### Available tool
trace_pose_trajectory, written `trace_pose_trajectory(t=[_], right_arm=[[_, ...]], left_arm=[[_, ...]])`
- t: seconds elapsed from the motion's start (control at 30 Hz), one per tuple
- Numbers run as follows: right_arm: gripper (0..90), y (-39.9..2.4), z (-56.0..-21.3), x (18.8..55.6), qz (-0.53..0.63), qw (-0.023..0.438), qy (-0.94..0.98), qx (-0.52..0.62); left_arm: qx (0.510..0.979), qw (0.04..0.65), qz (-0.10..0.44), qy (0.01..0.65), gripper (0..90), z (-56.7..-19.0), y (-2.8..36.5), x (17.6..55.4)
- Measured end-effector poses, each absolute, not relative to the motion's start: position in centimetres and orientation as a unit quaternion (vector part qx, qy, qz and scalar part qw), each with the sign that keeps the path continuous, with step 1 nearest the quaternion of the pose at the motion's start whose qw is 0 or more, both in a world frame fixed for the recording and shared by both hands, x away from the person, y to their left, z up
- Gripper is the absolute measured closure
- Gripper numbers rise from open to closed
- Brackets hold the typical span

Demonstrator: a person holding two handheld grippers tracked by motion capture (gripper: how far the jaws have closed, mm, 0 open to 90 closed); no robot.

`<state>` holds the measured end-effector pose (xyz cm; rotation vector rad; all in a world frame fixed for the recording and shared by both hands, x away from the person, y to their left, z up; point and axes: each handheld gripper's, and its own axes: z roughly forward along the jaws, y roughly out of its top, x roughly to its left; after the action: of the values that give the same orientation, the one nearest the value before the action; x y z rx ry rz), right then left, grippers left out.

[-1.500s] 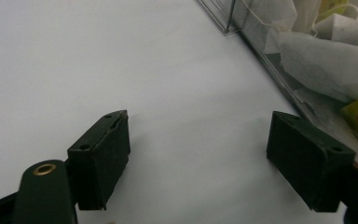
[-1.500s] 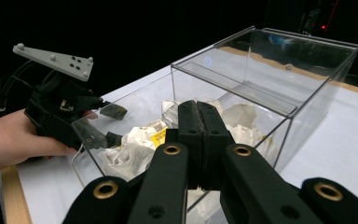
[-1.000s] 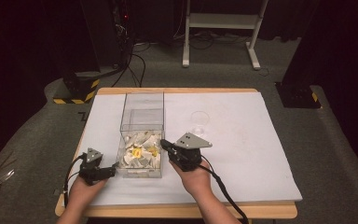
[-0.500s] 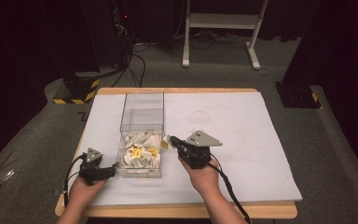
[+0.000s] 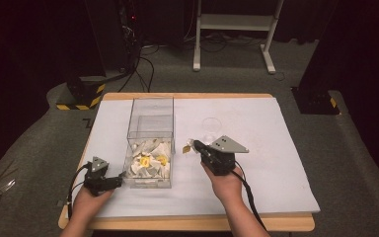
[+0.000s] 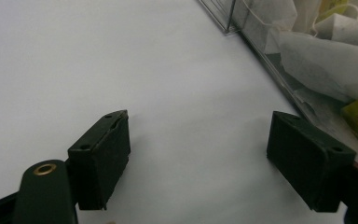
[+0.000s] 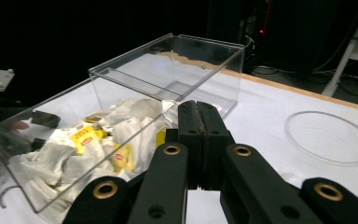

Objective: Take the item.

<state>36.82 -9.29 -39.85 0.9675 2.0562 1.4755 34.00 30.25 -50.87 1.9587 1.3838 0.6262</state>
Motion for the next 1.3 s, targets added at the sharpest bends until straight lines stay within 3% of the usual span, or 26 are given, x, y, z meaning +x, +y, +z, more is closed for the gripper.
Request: trace_pose_trajectory(t=[1.3], right_arm=[[90.0,-13.8,-38.4,42.7,0.501,0.291,0.701,0.414]], left_arm=[[0.748,0.325,0.241,0.527,21.4,-50.9,30.3,34.0]])
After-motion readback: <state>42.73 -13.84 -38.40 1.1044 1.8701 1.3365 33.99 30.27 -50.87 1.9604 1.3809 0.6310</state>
